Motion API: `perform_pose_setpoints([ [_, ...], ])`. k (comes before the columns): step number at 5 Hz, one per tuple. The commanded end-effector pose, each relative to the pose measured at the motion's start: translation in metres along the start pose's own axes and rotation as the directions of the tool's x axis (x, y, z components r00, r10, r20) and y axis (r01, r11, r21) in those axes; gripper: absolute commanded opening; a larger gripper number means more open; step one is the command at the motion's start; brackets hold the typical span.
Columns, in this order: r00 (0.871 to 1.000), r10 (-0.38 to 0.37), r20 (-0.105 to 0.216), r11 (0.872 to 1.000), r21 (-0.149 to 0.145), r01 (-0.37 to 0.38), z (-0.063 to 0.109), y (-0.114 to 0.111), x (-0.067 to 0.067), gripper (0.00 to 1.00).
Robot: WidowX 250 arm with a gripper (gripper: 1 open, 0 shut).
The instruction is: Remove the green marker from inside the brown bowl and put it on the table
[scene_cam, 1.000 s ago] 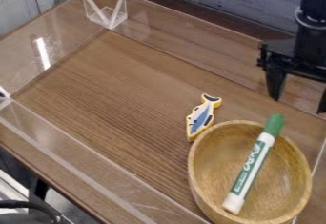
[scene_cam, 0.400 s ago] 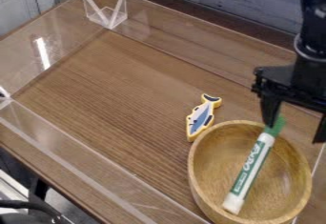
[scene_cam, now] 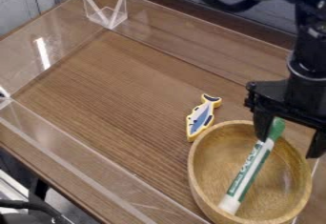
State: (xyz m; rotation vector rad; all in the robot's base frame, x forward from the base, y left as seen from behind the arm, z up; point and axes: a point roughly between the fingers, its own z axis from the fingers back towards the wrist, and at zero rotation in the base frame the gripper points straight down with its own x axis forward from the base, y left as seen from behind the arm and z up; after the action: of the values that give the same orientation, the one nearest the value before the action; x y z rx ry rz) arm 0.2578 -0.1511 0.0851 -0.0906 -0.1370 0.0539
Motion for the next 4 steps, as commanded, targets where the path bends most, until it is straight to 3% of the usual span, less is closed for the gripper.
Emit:
perform_pose_setpoints([
  [1,0.998,0.001,0.057,1.000,-0.028,0.000,0.017,-0.004,0.000,1.00],
  [4,0.998,0.036,0.061,0.999,-0.012,-0.035,0.015,0.008,-0.012,1.00],
])
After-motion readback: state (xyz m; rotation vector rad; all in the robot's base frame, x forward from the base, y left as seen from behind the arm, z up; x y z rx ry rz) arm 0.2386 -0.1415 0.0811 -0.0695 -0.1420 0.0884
